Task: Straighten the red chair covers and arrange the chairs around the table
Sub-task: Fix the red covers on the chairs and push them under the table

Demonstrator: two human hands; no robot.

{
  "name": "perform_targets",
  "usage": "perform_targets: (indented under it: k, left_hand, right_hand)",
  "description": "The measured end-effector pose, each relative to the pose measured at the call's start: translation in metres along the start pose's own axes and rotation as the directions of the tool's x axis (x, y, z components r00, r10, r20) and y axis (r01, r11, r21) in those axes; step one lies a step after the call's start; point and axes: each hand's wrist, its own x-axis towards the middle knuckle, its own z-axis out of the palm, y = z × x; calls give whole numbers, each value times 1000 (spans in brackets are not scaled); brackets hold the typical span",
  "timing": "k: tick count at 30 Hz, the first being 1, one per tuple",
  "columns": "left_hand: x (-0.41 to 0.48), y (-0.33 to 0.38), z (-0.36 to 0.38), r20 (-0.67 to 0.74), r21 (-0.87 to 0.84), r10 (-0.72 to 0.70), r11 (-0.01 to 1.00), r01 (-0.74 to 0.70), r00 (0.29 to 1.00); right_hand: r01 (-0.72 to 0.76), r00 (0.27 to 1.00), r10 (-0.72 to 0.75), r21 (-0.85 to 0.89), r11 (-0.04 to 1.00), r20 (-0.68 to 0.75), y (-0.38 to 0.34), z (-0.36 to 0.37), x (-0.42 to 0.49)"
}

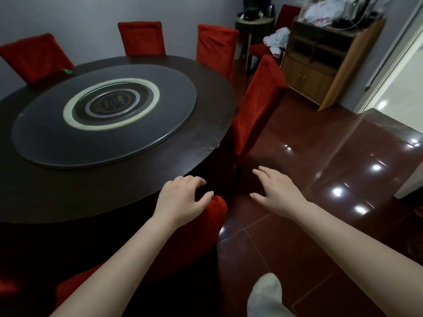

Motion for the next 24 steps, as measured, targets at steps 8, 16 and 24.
perform_targets:
  k: [8, 16, 24]
  left_hand:
    - [130, 85, 11, 14, 115, 174, 978, -174, 985]
    - [248, 195, 48, 58, 155, 297, 940, -302, 953]
    - [347, 259, 88, 88, 112, 364, 921, -373, 927]
  right_hand:
    - [109, 993, -111, -40, 993, -42, 124, -61, 34]
    - [96, 990, -104, -82, 992, -92, 242, -110, 54]
    - [-25, 996, 20, -58, 998, -84, 336, -127, 81]
